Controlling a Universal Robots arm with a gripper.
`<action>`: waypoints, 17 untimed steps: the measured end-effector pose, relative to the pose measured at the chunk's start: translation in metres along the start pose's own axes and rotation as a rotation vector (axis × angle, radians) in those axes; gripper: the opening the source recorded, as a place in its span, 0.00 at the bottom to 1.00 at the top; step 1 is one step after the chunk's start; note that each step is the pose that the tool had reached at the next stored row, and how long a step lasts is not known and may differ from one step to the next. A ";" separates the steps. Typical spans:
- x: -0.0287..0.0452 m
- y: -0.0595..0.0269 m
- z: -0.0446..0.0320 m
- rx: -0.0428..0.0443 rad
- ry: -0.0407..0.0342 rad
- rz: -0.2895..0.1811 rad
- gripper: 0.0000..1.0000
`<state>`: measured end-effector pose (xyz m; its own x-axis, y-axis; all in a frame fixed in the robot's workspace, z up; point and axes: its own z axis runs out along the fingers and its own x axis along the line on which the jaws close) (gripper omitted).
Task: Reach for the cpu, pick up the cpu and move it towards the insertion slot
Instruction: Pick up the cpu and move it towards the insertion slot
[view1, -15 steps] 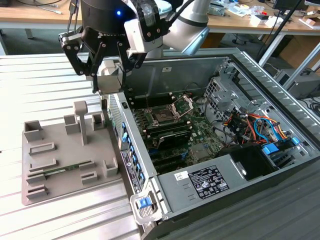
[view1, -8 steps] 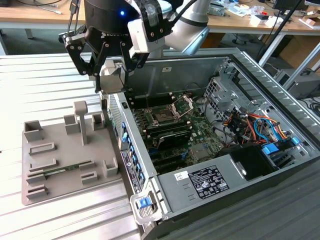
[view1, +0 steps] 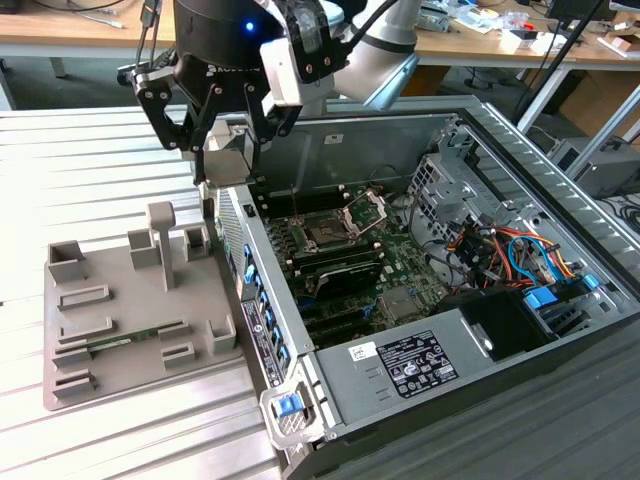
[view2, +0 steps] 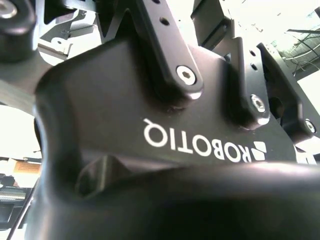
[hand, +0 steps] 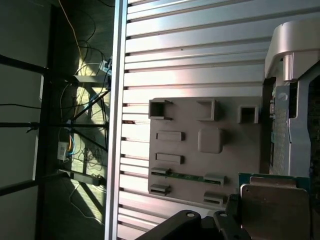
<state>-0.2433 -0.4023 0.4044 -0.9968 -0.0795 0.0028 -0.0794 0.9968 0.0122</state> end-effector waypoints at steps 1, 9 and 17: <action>-0.0004 0.0000 0.0000 0.0000 0.0001 0.000 0.55; -0.0058 -0.0005 0.0000 0.0000 0.0000 0.000 0.55; -0.0114 -0.0009 0.0000 0.0000 0.0000 0.000 0.55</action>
<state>-0.2319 -0.4023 0.4044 -0.9968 -0.0794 0.0028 -0.0794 0.9968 0.0122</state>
